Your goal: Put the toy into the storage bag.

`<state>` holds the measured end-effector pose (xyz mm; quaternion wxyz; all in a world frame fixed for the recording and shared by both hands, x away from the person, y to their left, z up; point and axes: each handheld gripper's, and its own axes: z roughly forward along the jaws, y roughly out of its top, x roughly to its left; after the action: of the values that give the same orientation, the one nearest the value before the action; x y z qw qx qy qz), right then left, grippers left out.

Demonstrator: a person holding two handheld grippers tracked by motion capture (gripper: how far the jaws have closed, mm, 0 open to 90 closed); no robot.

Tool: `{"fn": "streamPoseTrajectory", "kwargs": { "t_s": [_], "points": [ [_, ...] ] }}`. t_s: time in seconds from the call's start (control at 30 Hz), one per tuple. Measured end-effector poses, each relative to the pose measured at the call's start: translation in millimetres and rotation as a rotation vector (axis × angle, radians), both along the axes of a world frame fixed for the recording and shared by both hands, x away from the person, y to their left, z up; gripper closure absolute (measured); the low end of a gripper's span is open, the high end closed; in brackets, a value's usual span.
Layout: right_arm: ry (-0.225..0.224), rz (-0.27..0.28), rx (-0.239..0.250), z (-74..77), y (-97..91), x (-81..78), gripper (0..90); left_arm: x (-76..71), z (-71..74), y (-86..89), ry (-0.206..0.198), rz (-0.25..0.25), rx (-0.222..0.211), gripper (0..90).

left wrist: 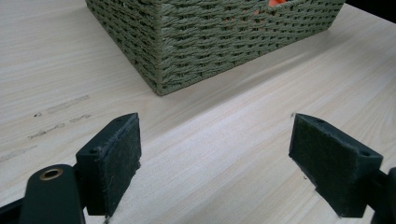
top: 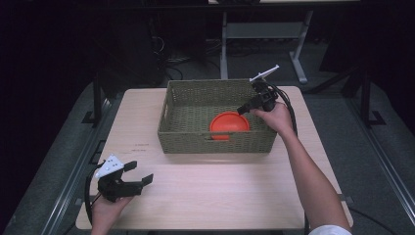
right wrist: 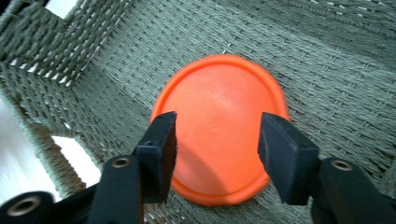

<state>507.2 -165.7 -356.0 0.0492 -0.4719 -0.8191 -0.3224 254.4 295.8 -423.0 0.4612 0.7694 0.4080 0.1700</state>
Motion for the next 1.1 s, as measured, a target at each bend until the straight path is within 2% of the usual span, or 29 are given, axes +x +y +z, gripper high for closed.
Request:
{"fn": "streamPoseTrajectory", "kwargs": {
  "t_s": [0.23, 0.37, 0.57, 0.73, 1.0, 1.1],
  "points": [
    [-0.020, 0.002, 0.026, 5.4, -6.2, -7.4, 41.0, 1.1, 0.3, 1.0, 0.000, 0.006, -0.003, 16.1],
    [-0.014, 0.011, 0.038, 7.6, -9.2, -12.7, 38.2, 1.4, -0.1, 0.5, 0.001, 0.001, 0.004, 16.2],
    [-0.038, 0.024, 0.062, 15.4, -12.8, -20.5, 35.6, 1.2, 0.2, 0.9, 0.000, 0.006, -0.004, 16.2],
    [-0.038, 0.033, 0.071, 16.2, -16.3, -24.9, 30.0, 1.3, -0.2, 0.8, 0.001, 0.006, 0.003, 16.1],
    [-0.039, 0.048, 0.110, 15.2, -21.3, -31.6, 27.7, 1.6, -0.6, 0.9, 0.004, 0.008, 0.000, 16.1],
    [-0.038, 0.053, 0.105, 16.5, -22.0, -34.0, 27.0, 1.6, -0.8, 0.7, 0.004, 0.009, 0.001, 16.2]
  ]
}}
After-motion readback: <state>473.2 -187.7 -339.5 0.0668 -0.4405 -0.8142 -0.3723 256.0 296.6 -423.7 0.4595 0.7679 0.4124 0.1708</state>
